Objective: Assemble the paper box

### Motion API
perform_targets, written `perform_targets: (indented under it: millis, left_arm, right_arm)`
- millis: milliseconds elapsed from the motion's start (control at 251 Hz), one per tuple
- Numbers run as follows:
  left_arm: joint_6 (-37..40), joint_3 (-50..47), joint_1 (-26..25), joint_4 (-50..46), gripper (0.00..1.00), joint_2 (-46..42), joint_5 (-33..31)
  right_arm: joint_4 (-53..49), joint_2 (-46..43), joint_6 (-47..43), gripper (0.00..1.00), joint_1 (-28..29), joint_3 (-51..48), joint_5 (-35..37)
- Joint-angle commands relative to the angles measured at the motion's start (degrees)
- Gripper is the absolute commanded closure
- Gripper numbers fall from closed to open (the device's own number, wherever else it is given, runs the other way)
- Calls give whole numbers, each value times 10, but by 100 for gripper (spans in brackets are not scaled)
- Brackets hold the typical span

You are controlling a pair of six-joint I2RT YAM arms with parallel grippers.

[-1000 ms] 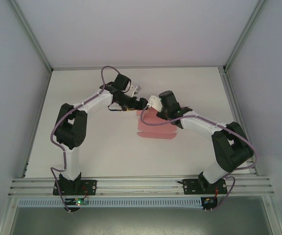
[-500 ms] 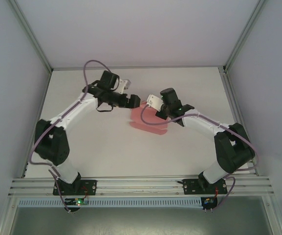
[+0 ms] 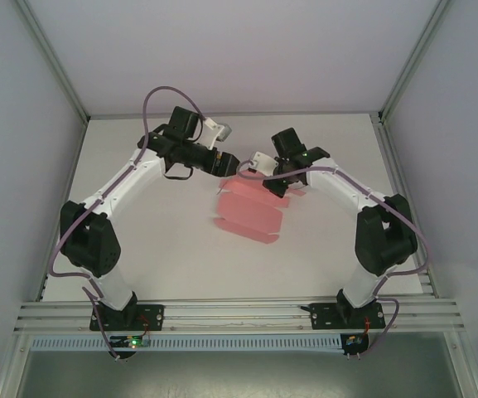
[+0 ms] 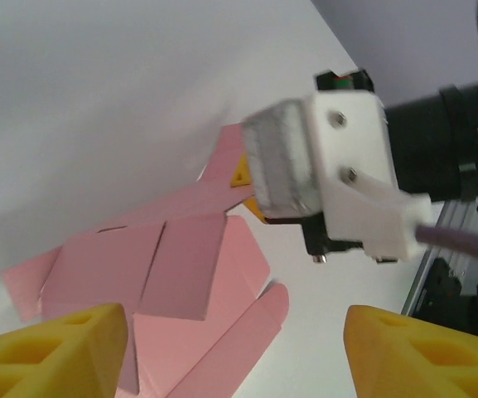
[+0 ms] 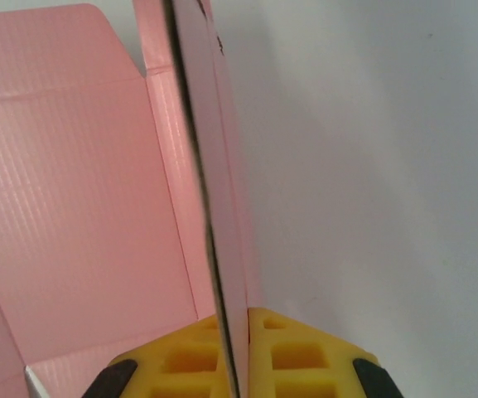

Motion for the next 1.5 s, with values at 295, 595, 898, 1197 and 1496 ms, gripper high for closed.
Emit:
perform_targets:
  millis: [295,595,898,1197,1496]
  left_arm:
    - [123,145,-20,-151,49,89,-95]
    - [128,122,-22,-144,46,71,-52]
    - [115,83,-23,-108,50,50,-25]
    - [94,75,-55,-66,67,42,-90]
    - [33,125,-80,-73,58,102,-288]
  right_arm:
    - [-227,60,-37,100,-31,112,-183]
    - [-232,62,-28,100,-39,133,-166]
    - [-222,58,-18,100,-41,134,-161]
    - [-208,58,11,100,-37,142,-153]
    - [-152,31,29,100,-14,117,-128]
